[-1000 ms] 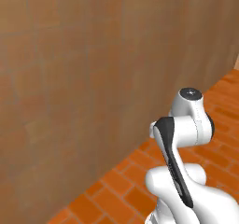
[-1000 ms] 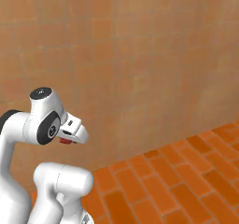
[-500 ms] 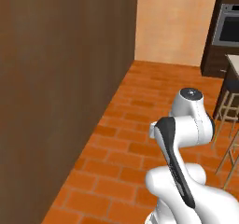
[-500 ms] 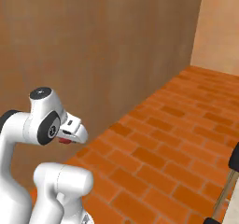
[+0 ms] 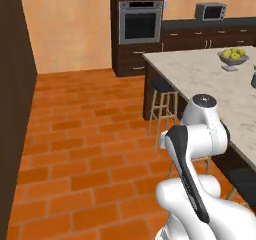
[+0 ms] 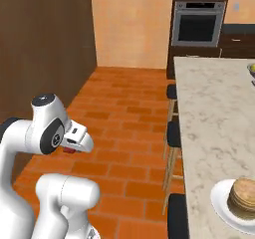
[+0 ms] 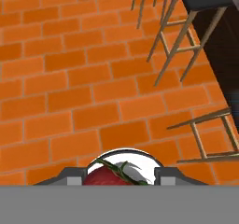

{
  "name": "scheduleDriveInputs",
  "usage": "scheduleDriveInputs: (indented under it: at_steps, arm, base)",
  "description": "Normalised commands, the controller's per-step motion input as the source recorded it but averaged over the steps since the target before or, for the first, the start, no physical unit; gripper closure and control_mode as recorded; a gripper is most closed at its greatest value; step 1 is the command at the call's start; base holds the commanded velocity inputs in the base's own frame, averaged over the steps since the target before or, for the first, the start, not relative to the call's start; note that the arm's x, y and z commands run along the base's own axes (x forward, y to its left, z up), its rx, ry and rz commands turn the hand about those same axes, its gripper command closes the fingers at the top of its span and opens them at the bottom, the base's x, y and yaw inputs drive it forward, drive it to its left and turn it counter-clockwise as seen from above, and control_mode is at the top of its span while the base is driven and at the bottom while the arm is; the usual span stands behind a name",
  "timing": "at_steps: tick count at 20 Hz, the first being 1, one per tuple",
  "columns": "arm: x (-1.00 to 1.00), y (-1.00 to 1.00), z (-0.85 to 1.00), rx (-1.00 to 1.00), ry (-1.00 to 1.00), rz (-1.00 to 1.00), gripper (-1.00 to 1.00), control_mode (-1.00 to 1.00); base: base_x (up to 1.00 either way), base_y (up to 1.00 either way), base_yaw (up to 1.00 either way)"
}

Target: Take the strawberry from the fridge and place it on top of the pancake, located on the dining counter.

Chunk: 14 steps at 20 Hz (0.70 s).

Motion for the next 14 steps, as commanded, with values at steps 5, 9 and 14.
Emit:
scheduleDriveInputs:
  at_steps: [5,9,14]
  arm:
    - [0.00,0.00,0.00,0.00,0.00,0.00,1.00,1.00]
    - [0.00,0.00,0.00,0.00,0.00,0.00,1.00,1.00]
    - [0.00,0.00,0.00,0.00,0.00,0.00,1.00,1.00]
  base:
    - [0.00,0.00,-0.99]
    - [0.00,0.00,-1.00]
    - [0.02,0.00,-0.98]
